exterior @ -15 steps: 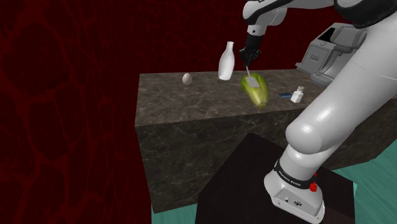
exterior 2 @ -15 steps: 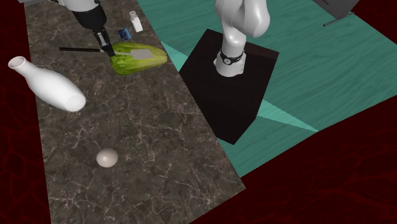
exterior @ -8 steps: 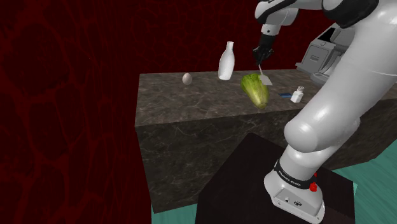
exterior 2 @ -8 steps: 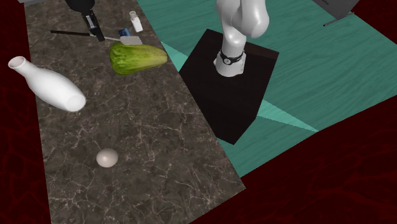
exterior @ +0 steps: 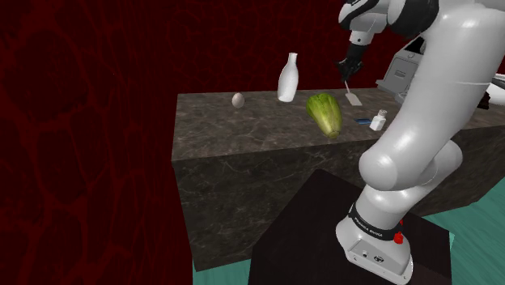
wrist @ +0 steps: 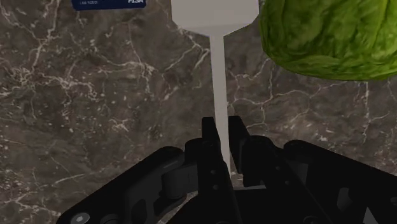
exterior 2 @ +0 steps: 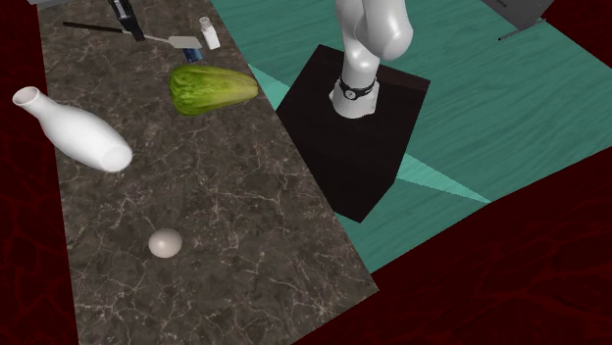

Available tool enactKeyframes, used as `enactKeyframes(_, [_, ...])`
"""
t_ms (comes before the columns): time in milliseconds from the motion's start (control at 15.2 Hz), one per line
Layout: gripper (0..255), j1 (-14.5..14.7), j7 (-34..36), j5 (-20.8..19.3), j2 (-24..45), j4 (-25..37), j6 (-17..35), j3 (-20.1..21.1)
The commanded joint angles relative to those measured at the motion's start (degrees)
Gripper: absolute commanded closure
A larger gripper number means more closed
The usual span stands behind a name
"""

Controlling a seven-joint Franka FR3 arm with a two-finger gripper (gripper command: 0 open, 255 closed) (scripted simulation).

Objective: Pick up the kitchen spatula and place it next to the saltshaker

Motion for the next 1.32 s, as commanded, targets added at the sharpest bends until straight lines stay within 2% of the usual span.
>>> enactKeyframes(0, [255,-2.21,-3.62,2.25,3.82,4.6,-1.45,-1.07])
enactKeyframes(330, [255,-8.61,-10.74,7.38,12.82,15.87,-5.36,-2.25])
enactKeyframes(528, [255,-14.05,-14.65,10.91,19.87,25.73,-9.12,-2.27])
enactKeyframes(1254, [255,-13.19,-15.6,11.46,20.31,17.81,-0.95,-1.69])
